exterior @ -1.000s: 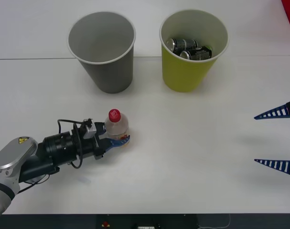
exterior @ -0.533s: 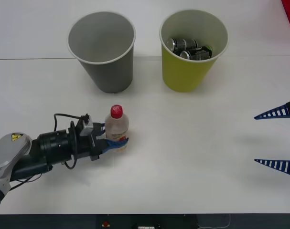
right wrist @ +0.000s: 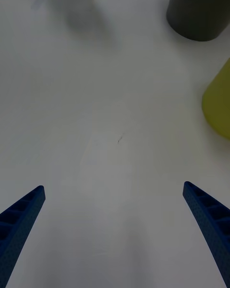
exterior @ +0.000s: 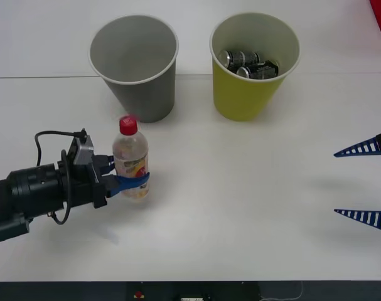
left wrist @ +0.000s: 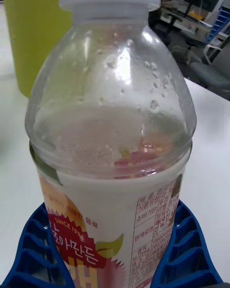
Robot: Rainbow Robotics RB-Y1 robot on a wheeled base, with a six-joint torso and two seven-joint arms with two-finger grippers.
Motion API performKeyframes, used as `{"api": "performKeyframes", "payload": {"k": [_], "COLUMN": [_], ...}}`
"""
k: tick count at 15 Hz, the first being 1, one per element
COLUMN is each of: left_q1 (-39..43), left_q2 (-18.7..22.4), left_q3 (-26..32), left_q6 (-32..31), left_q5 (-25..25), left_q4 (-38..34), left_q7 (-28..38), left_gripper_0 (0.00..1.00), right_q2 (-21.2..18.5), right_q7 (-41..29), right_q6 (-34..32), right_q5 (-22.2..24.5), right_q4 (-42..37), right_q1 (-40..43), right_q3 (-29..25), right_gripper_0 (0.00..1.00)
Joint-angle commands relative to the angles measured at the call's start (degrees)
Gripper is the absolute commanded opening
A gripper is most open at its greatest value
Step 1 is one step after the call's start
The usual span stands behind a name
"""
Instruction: Put the can into the green bin and the plastic bottle into the gray bin
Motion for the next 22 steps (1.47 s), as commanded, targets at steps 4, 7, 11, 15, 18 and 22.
{"api": "performKeyframes", "payload": {"k": [4, 7, 11, 15, 18, 22], "left_q1": [6.1, 7.6, 7.5, 3.9, -0.5, -11.0], "left_q2": [3.9, 6.1, 7.9, 11.8, 17.7, 21.8], "left_q3": [6.2, 10.1, 15.2, 18.2, 18.2, 18.1], "left_q6": [5.7, 5.7, 5.7, 5.6, 5.6, -1.4], "left_q5": [-8.5, -11.3, -19.3, -25.8, -23.1, -19.6], "left_q4": [-14.0, -18.7, -25.6, -29.8, -26.5, -19.4], "left_q7": [24.3, 34.9, 51.9, 63.7, 63.7, 63.7], "left_gripper_0": [0.00, 0.00, 0.00, 0.00, 0.00, 0.00], "right_q2": [0.0, 0.0, 0.0, 0.0, 0.0, 0.0], "right_q7": [0.0, 0.0, 0.0, 0.0, 0.0, 0.0], "right_q6": [0.0, 0.0, 0.0, 0.0, 0.0, 0.0], "right_q5": [0.0, 0.0, 0.0, 0.0, 0.0, 0.0], "right_q4": [0.0, 0.0, 0.0, 0.0, 0.0, 0.0], "right_q1": [0.0, 0.0, 0.0, 0.0, 0.0, 0.0], "right_q3": [0.0, 0.0, 0.0, 0.0, 0.0, 0.0], "right_gripper_0": [1.00, 1.00, 1.00, 1.00, 1.00, 1.00]}}
